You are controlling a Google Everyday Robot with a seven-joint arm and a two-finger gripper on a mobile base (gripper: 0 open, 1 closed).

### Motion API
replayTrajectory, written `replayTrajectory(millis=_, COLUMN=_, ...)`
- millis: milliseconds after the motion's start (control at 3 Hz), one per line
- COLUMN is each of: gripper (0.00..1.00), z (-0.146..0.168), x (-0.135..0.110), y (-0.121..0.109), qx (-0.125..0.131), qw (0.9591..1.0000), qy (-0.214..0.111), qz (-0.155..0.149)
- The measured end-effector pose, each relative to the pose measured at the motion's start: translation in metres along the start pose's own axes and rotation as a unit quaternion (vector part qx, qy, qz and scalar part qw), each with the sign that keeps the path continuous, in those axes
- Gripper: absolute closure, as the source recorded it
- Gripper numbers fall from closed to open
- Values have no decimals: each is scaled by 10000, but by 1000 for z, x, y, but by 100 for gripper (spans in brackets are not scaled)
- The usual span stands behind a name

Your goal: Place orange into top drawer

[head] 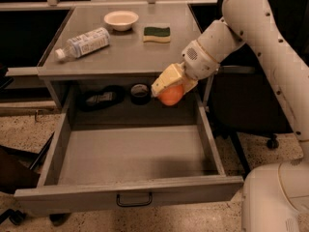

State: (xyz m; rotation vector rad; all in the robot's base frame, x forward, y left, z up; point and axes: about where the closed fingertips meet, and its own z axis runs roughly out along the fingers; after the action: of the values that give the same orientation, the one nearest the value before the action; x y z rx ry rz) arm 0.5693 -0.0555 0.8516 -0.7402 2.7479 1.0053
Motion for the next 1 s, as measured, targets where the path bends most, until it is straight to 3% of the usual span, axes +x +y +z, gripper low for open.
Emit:
replayTrajectory(millis=333, gripper=100, z=2, x=-8, y=1, qx=-25, qw=9999, qy=-128, qz=2)
replayTrajectory(millis=667, gripper=100, z=14, x=11, y=-13, qx=-168, qw=9988, qy=-144, qz=439)
replayTrajectory(millis=1000, gripper=100, z=33, x=87, y=-21, qx=-473, qw=9917, qy=-370, qz=1138)
